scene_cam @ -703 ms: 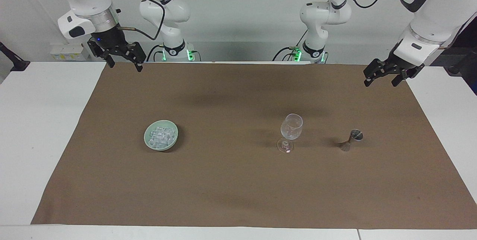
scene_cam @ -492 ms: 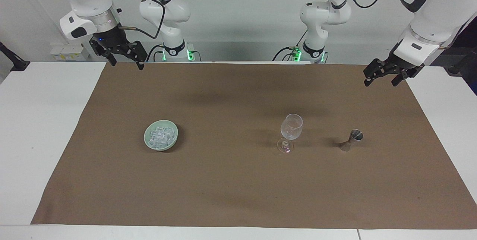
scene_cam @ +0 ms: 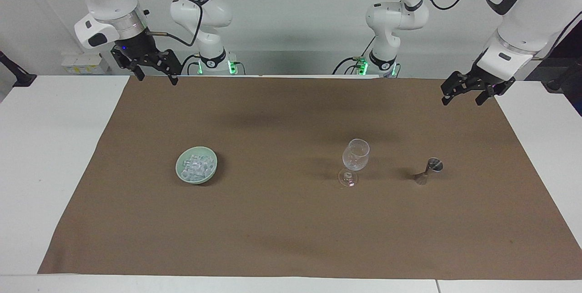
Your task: Pour wine and add ice with both arms
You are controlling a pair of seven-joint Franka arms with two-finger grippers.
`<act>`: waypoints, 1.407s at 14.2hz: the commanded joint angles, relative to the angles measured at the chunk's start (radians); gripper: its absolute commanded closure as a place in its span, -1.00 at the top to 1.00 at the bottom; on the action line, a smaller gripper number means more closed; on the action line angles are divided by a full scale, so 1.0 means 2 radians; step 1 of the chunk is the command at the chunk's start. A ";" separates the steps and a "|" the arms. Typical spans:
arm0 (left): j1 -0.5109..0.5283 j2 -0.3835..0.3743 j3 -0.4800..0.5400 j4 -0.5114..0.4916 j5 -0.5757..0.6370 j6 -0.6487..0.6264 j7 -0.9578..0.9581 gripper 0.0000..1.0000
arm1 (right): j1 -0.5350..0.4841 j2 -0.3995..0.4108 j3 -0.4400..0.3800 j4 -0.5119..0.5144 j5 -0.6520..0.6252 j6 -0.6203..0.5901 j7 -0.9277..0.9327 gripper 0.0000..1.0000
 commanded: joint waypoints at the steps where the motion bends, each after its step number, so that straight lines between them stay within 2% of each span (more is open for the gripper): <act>1: 0.002 -0.001 0.002 0.015 -0.003 -0.002 -0.002 1.00 | -0.010 -0.006 0.005 -0.004 0.010 0.004 -0.009 1.00; 5: -0.001 0.004 0.003 0.017 -0.001 -0.001 0.001 1.00 | -0.010 -0.006 0.005 -0.004 0.010 0.004 -0.009 1.00; 9: -0.003 0.004 0.003 0.017 0.028 -0.001 0.007 1.00 | -0.010 -0.006 0.005 -0.004 0.010 0.003 -0.009 1.00; 17: -0.016 0.009 -0.004 0.016 0.007 0.004 0.012 1.00 | -0.010 -0.006 0.005 -0.004 0.010 0.004 -0.009 1.00; 20: -0.011 0.014 -0.003 0.011 -0.001 0.030 0.082 1.00 | -0.010 -0.006 0.005 -0.004 0.010 0.003 -0.009 1.00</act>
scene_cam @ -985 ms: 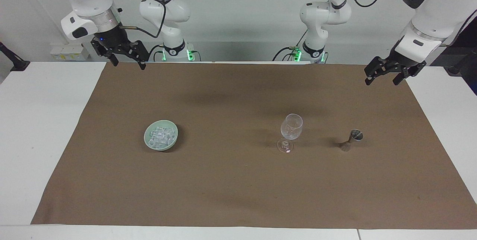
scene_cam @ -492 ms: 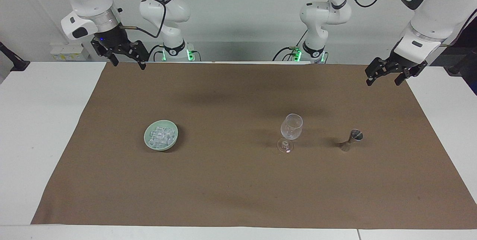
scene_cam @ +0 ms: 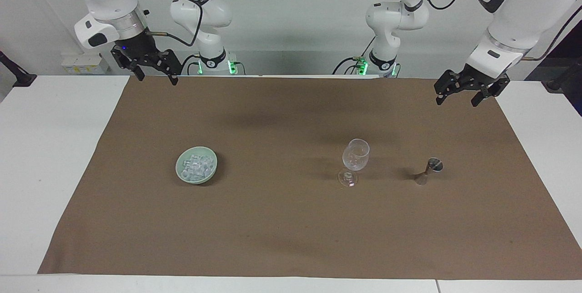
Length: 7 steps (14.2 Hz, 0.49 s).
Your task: Pour wine and add ice with both arms
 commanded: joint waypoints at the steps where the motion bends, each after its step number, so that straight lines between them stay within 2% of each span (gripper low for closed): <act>1: 0.003 0.012 0.005 0.001 -0.011 0.016 0.054 1.00 | -0.010 -0.006 0.005 -0.004 0.010 0.003 -0.009 1.00; 7: 0.070 0.041 0.008 0.002 -0.086 0.017 0.253 1.00 | -0.010 -0.006 0.005 -0.004 0.010 0.004 -0.009 1.00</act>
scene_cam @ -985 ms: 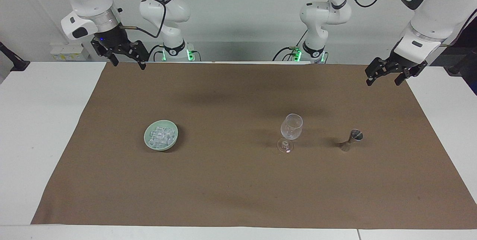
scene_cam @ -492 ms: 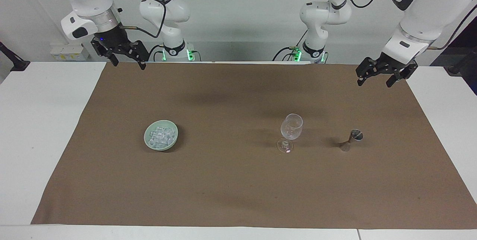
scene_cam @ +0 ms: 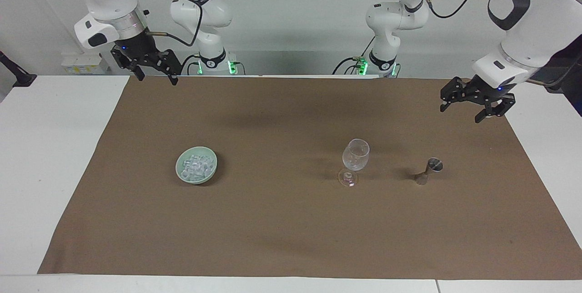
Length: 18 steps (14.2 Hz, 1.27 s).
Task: Pour wine and add ice with both arms
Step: 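Move the left gripper toward the small metal cup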
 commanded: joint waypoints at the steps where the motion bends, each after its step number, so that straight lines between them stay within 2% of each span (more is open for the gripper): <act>1: 0.035 0.019 -0.002 0.000 -0.036 0.006 0.085 1.00 | -0.010 -0.006 0.005 -0.004 0.009 0.004 -0.009 1.00; 3: 0.076 0.033 -0.001 -0.019 -0.102 0.005 0.164 1.00 | -0.010 -0.006 0.004 -0.004 0.009 0.003 -0.009 1.00; 7: 0.134 0.098 -0.001 -0.013 -0.189 0.006 0.352 1.00 | -0.010 -0.006 0.005 -0.004 0.009 0.004 -0.009 1.00; 10: 0.160 0.134 -0.003 -0.013 -0.228 0.006 0.437 1.00 | -0.010 -0.006 0.005 -0.004 0.009 0.004 -0.009 1.00; 13: 0.183 0.180 -0.013 -0.006 -0.278 0.006 0.582 1.00 | -0.010 -0.006 0.005 -0.004 0.009 0.004 -0.009 1.00; 18: 0.242 0.226 -0.065 -0.011 -0.358 -0.020 0.720 1.00 | -0.010 -0.006 0.005 -0.004 0.009 0.003 -0.009 1.00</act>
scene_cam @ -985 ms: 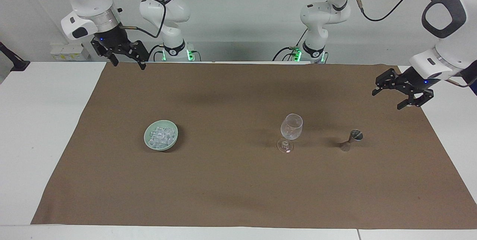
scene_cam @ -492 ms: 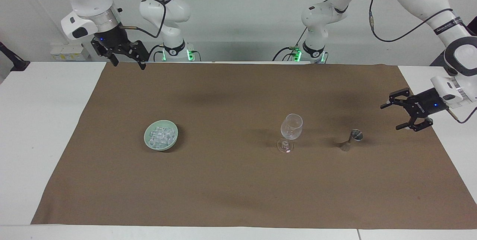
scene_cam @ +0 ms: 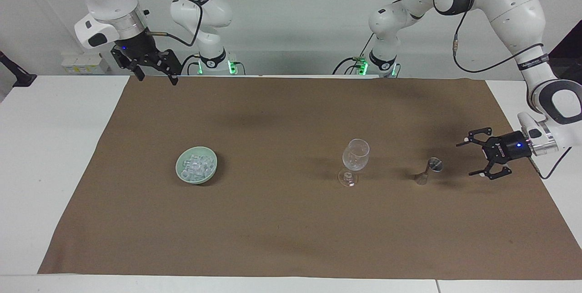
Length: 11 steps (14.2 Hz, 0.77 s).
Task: Pour wine and add ice with both arms
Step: 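Move the left gripper toward the small metal cup, then close the left gripper around the small metal cup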
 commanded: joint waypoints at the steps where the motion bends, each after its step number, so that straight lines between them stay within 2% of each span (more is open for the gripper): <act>1: 0.030 0.033 -0.026 0.008 -0.041 -0.017 0.072 1.00 | -0.010 -0.006 0.005 -0.004 0.009 0.004 -0.009 1.00; 4: 0.046 0.063 -0.042 0.006 -0.067 -0.019 0.135 1.00 | -0.010 -0.006 0.005 -0.004 0.009 0.004 -0.009 1.00; 6: 0.052 0.081 -0.044 0.006 -0.067 -0.024 0.138 1.00 | -0.010 -0.006 0.005 -0.004 0.009 0.003 -0.009 1.00; 9: 0.062 0.122 -0.073 0.007 -0.089 -0.041 0.153 1.00 | -0.010 -0.006 0.005 -0.004 0.009 0.003 -0.009 1.00; 11: 0.063 0.133 -0.082 0.007 -0.094 -0.043 0.155 1.00 | -0.010 -0.006 0.005 -0.004 0.009 0.003 -0.009 1.00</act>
